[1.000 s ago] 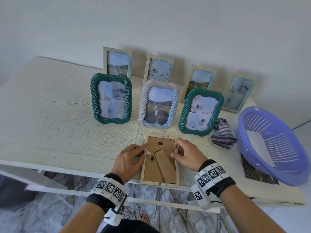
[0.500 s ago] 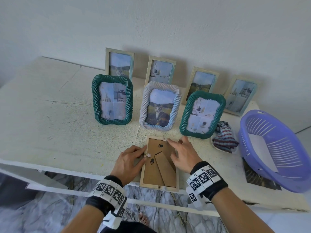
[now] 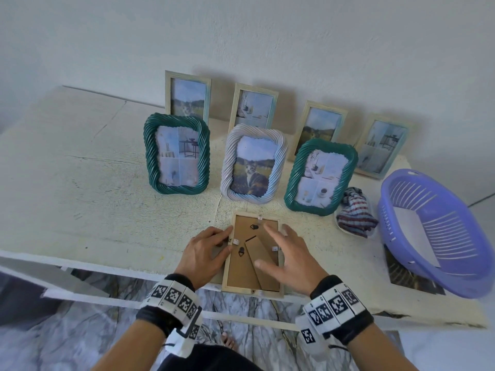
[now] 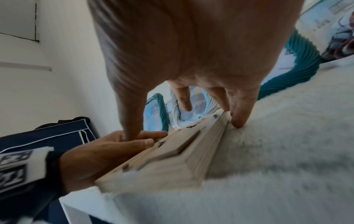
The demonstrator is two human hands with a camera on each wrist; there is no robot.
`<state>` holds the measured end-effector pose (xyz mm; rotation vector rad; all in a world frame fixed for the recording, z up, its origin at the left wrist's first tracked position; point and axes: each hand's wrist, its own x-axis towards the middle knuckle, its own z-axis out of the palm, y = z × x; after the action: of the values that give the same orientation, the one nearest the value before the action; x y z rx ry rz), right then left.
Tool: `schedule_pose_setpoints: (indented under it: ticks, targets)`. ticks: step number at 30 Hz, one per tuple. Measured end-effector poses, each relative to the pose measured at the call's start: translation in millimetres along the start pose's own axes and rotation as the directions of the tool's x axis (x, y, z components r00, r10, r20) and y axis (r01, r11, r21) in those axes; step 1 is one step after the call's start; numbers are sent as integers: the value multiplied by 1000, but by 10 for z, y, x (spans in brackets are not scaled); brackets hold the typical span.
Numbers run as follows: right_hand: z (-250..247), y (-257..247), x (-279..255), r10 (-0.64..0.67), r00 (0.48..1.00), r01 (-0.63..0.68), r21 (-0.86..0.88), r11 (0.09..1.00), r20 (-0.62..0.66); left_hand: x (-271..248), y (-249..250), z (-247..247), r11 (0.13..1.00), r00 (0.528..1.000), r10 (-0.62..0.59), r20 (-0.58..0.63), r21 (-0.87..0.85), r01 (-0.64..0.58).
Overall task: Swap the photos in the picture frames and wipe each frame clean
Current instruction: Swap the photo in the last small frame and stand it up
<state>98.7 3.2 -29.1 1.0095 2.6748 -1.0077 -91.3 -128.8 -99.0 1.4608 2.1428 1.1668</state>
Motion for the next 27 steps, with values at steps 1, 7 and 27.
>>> schedule_pose_setpoints:
  ticks: [1,7,27]
  targets:
    - [36,-21,-75,7,999,-7,9,1000,38,3,1,-1,1000,1000,-3,0,3,3]
    - [231,45,-224,2,997,3,-65,998,75,0,36,-27,1000,1000,-15,6,10,14]
    - [281,168,-134,-44,991,41,-28,999,-124,-19,73,-48,1000,1000,-8,3,7,8]
